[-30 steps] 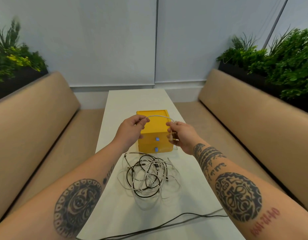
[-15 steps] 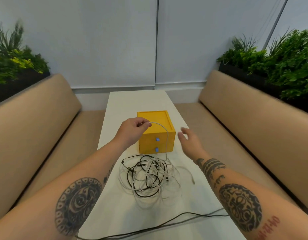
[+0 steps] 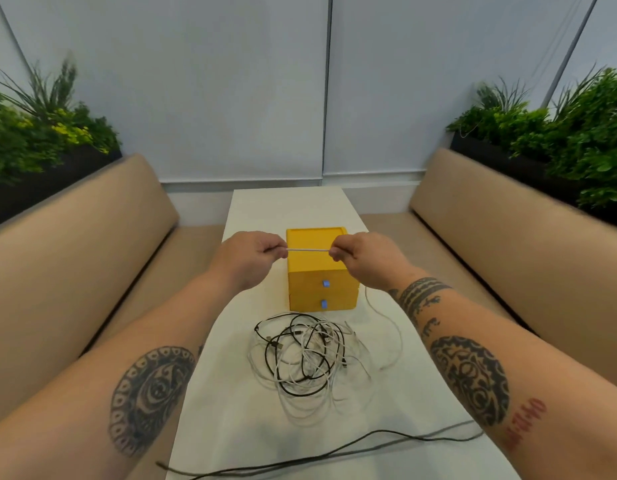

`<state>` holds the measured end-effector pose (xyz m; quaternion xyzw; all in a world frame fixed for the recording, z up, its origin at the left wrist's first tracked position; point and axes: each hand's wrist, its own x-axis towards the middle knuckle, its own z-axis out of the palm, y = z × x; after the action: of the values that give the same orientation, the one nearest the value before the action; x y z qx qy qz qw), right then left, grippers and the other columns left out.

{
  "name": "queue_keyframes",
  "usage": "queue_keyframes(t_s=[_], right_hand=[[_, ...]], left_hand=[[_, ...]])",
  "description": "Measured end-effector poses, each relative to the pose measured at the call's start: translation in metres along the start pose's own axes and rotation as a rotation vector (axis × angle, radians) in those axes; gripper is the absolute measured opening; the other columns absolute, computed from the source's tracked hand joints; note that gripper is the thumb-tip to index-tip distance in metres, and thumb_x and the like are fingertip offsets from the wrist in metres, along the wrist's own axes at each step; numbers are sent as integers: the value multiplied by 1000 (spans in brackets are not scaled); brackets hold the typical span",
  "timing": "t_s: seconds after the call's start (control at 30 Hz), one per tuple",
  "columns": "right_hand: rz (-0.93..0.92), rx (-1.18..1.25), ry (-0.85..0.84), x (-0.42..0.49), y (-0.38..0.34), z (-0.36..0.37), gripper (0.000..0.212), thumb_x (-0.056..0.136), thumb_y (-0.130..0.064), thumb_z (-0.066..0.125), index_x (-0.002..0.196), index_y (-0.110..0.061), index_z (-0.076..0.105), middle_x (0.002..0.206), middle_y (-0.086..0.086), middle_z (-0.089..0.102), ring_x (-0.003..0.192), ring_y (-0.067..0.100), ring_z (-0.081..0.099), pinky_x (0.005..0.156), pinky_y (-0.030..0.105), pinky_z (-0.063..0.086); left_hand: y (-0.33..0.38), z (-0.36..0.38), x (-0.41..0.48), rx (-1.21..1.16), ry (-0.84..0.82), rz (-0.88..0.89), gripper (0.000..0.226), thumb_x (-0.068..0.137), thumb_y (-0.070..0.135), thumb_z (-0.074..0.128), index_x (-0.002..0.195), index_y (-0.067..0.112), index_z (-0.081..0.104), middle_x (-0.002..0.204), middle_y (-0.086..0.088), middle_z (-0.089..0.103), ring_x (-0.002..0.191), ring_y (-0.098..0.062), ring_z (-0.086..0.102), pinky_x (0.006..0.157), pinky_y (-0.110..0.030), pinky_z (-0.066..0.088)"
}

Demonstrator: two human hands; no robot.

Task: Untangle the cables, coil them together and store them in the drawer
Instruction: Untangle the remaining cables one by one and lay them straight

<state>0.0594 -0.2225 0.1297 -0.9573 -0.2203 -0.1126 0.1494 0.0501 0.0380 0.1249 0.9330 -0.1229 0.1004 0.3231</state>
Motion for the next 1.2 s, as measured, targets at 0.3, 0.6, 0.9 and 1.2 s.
queue_keyframes(t_s=[0.3, 0.6, 0.9, 1.2], right_hand=[[64, -49, -23, -11, 23, -20, 28, 102, -39, 44, 93, -24, 66, 85, -2, 69, 83, 23, 61, 71, 33, 47], [-50, -81, 64, -8, -17, -14, 28, 101, -42, 47, 95, -24, 68, 74, -6, 62, 71, 18, 55, 60, 29, 36], [-63, -23, -10, -9, -28, -16, 28, 104, -37, 42, 98, -25, 67, 74, -16, 54, 73, 11, 49, 57, 21, 31], [132, 2, -106, -34, 28, -14, 22, 102, -33, 45, 83, -35, 56, 69, -12, 55, 74, 21, 54, 67, 29, 38]], left_hand=[[-30, -27, -21, 20, 15, -139, 20, 97, 22, 56, 84, 23, 71, 72, 6, 62, 62, -13, 47, 56, -23, 36], [18, -5, -18, -190, -190, -198, 42, 100, 56, 35, 106, 32, 69, 82, 3, 72, 60, -17, 62, 74, -33, 51], [54, -1, -9, 7, -151, 7, 31, 100, 33, 50, 76, 24, 68, 67, 9, 53, 63, -13, 48, 58, -28, 35], [-5, -16, -18, 141, -78, -83, 27, 95, 33, 51, 72, 35, 65, 73, 8, 67, 70, -18, 60, 72, -38, 53]])
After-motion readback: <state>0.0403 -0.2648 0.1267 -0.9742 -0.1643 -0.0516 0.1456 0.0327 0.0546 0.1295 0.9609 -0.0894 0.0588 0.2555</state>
